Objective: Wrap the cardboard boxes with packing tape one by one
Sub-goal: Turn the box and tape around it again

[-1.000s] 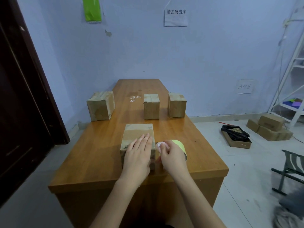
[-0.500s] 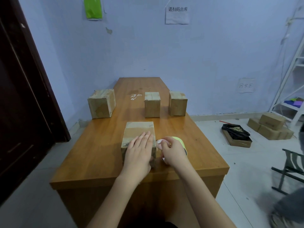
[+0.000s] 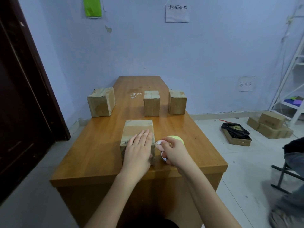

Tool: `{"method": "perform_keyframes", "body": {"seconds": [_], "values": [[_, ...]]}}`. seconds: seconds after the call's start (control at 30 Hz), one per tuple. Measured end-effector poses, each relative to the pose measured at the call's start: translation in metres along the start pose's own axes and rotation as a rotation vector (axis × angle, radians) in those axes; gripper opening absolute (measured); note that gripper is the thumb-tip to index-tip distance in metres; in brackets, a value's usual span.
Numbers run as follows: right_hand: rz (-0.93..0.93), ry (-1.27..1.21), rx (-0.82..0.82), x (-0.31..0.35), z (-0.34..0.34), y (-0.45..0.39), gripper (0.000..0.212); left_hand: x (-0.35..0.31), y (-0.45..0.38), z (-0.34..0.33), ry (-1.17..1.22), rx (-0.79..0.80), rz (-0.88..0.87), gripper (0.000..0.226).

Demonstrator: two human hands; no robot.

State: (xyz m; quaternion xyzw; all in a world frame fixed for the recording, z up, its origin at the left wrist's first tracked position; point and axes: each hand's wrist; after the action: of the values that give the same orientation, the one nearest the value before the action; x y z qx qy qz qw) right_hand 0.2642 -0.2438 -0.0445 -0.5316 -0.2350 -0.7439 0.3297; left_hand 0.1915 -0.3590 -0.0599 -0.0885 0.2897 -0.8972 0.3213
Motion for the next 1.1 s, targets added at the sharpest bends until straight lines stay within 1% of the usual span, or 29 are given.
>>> {"method": "perform_keyframes", "body": {"seconds": [0.17, 0.4, 0.63, 0.77, 0.8, 0.87, 0.93, 1.0, 1.1], "values": [[0.022, 0.020, -0.004, -0.003, 0.001, 0.008, 0.032, -0.001, 0.000, 0.000, -0.005, 0.001, 0.006, 0.071], [0.024, -0.037, 0.006, -0.006, 0.005, 0.021, 0.032, -0.001, 0.000, 0.001, -0.005, 0.003, 0.011, 0.072], [0.079, -0.005, 0.014, -0.005, 0.008, 0.034, 0.031, -0.001, 0.000, 0.001, -0.003, 0.001, 0.014, 0.072], [0.104, -0.015, 0.080, -0.001, 0.006, 0.041, 0.027, 0.000, 0.000, 0.001, 0.005, 0.000, -0.004, 0.072], [0.118, -0.005, 0.079, 0.000, 0.004, 0.043, 0.026, 0.000, 0.000, 0.001, 0.010, 0.000, -0.007, 0.072], [0.146, 0.007, -0.026, 0.003, 0.007, 0.042, 0.024, 0.001, 0.000, 0.002, 0.023, 0.009, -0.001, 0.073], [0.121, -0.094, -0.098, 0.007, 0.018, 0.038, 0.021, 0.003, 0.001, 0.003, 0.042, 0.010, 0.021, 0.075], [0.085, -0.195, -0.097, 0.010, 0.032, 0.036, 0.019, 0.002, 0.000, 0.002, 0.044, 0.018, 0.022, 0.076], [0.071, -0.284, -0.100, 0.013, 0.041, 0.037, 0.014, 0.001, 0.000, -0.001, 0.028, 0.006, 0.030, 0.077]]}}
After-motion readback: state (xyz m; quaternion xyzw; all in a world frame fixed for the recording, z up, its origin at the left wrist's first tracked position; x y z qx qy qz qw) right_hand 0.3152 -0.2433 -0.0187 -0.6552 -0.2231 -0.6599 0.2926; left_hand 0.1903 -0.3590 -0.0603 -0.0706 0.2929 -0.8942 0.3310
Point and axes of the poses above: each hand's wrist, its own y-axis away from the middle knuckle, its own z-axis out of the back of the hand, x = y × z, and after that the axes turned 6 degrees about -x, right-handed
